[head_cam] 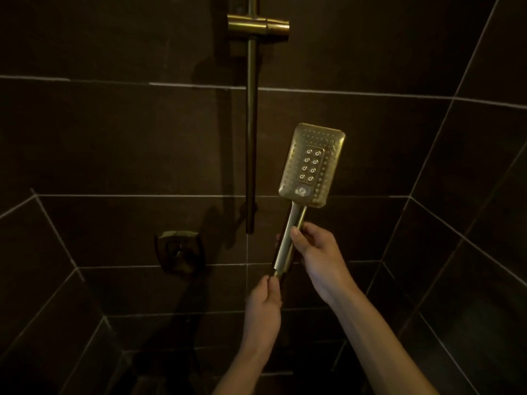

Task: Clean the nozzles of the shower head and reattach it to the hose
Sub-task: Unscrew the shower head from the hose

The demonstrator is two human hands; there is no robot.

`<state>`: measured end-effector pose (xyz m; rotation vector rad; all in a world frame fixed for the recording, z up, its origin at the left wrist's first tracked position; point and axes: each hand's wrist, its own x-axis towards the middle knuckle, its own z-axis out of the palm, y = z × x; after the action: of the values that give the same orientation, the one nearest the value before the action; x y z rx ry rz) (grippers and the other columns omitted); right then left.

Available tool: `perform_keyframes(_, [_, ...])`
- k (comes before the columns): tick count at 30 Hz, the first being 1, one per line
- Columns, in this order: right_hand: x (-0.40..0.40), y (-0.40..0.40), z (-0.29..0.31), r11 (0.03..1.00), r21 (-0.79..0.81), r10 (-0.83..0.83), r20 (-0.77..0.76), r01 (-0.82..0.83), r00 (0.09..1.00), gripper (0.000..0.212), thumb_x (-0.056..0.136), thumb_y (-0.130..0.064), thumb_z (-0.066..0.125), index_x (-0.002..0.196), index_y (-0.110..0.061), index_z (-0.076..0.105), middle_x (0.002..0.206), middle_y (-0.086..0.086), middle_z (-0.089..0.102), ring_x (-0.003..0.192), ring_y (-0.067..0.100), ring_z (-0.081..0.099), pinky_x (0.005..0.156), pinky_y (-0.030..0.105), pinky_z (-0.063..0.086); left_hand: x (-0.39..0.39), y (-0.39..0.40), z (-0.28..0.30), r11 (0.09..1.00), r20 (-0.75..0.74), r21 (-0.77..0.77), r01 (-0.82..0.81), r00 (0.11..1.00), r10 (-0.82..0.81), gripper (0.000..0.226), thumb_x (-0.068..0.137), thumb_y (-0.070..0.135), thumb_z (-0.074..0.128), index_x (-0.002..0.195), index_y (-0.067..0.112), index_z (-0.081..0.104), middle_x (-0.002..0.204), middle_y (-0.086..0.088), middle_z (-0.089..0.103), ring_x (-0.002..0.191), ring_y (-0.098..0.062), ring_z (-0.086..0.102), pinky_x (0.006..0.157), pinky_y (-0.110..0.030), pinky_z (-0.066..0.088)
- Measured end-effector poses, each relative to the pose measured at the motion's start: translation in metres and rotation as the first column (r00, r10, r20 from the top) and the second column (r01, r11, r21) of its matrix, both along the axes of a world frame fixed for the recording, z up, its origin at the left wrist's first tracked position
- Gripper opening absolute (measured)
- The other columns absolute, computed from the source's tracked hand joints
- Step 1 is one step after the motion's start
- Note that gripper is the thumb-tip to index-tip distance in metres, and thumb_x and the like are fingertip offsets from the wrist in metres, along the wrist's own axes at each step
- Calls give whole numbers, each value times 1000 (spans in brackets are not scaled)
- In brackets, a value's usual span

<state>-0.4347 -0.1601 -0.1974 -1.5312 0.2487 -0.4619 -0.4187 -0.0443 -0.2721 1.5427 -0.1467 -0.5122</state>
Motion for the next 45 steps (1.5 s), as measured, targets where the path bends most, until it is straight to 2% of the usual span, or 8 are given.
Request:
perform_keyframes(5, [-7, -4, -8, 972, 221, 77, 42, -85, 996, 26, 102, -16, 43, 109, -17, 68, 96, 6, 75, 94, 21, 72, 76, 30, 57, -2, 7, -4, 972, -225, -230, 53, 969, -106, 37, 105, 34, 36, 112, 9, 62, 68, 4, 58, 55, -5, 49, 54, -21, 41])
perform_keyframes(9, [-10, -14, -4, 867, 445, 197, 112, -227, 974, 30, 97, -17, 50, 122, -10, 64, 97, 8, 71, 93, 22, 69, 80, 32, 55, -6, 6, -5, 963, -145, -246, 111, 978, -150, 41, 105, 34, 34, 106, 6, 63, 60, 8, 54, 51, -4, 45, 54, -21, 40])
perform_keyframes(12, [-11, -13, 0, 961, 175, 222, -39, -212, 974, 45, 78, -41, 73, 121, -30, 63, 106, 0, 72, 99, 13, 69, 86, 29, 51, -12, 3, -2, 983, -61, -141, 115, 990, -125, 36, 104, 36, 34, 114, 15, 61, 73, 6, 56, 60, -2, 52, 65, -23, 44])
perform_keyframes(16, [-18, -8, 8, 972, -198, 106, -118, -128, 987, 5, 87, -43, 65, 91, -45, 67, 106, 2, 65, 89, -8, 63, 74, 17, 45, -17, 0, 0, 994, -58, -72, 87, 994, -91, 33, 105, 34, 35, 131, 20, 51, 93, -8, 59, 84, -13, 61, 77, -27, 45])
perform_keyframes(21, [-25, -19, 5, 989, 74, 129, -4, -129, 992, 22, 95, -10, 54, 111, -18, 68, 105, 7, 72, 104, 20, 69, 93, 44, 52, -18, 1, 2, 982, -59, -141, 127, 989, -136, 32, 105, 34, 34, 115, 18, 60, 75, 4, 55, 62, -5, 48, 65, -24, 42])
perform_keyframes(26, [-25, -19, 2, 894, 410, 164, 81, -183, 983, 39, 90, 1, 53, 125, -15, 60, 107, 10, 66, 103, 26, 65, 89, 40, 53, -22, -3, 2, 980, -43, -131, 152, 986, -158, 33, 106, 33, 34, 106, 16, 62, 72, 6, 55, 59, -4, 47, 63, -23, 41])
perform_keyframes(38, [-28, -17, 17, 986, -148, 31, -256, -71, 966, 15, 93, -26, 60, 106, -18, 61, 105, 6, 65, 102, 21, 65, 97, 49, 52, -26, -8, -4, 989, -11, -78, 125, 992, -126, 25, 106, 27, 35, 117, 20, 57, 90, 1, 55, 77, -9, 51, 72, -24, 42])
perform_keyframes(45, [-39, -31, 14, 975, 176, 153, -106, -133, 983, 24, 94, -1, 55, 116, -6, 65, 110, 13, 69, 104, 26, 69, 86, 44, 58, -20, -5, -12, 983, 34, -54, 176, 984, -174, 31, 106, 31, 33, 113, 17, 60, 81, 5, 57, 65, -4, 51, 59, -17, 43])
